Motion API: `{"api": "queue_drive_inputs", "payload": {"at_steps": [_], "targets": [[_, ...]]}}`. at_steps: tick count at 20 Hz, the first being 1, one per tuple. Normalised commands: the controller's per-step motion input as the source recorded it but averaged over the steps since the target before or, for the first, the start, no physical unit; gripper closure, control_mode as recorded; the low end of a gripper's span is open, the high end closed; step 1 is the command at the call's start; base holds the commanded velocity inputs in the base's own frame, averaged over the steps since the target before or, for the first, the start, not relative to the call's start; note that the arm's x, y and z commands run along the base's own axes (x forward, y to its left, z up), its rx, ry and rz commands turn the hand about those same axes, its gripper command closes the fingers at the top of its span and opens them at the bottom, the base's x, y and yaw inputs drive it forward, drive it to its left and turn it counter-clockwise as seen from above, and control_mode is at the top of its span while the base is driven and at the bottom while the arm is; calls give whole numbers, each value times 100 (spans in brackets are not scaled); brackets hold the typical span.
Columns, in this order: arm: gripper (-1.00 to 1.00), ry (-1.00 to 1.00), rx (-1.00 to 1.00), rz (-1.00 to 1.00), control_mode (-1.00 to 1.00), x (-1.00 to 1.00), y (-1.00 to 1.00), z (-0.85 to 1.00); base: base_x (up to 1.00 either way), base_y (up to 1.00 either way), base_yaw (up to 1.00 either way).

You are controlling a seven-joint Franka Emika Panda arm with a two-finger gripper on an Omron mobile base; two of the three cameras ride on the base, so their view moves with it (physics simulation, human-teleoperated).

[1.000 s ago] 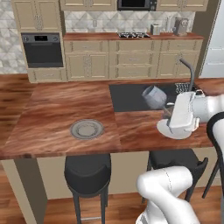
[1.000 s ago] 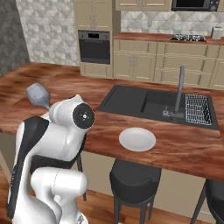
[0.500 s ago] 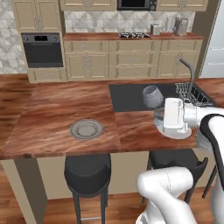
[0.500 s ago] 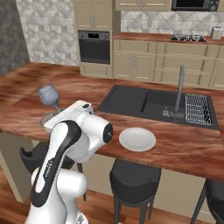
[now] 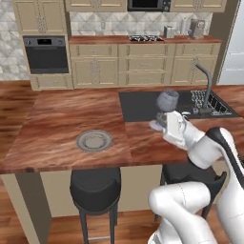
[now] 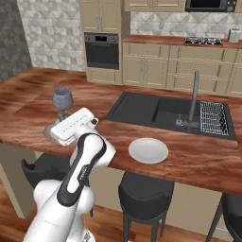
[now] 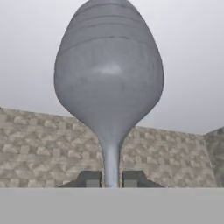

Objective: Retrieve the wine glasses from the counter and place one next to each plate.

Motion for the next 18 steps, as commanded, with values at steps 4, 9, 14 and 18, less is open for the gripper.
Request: {"api": "queue_drive_inputs", "payload": {"at_steps": [4, 9, 14, 18], "targets": [[100, -18, 18, 11, -100, 49, 38, -6, 0, 0, 0], [100, -4, -9, 7, -100, 44, 18, 0, 0, 0, 0], [100, 15, -25, 2, -100, 32, -5, 0, 0, 0, 0], [100, 26, -19, 0, -100, 33, -34, 0, 0, 0, 0]]}}
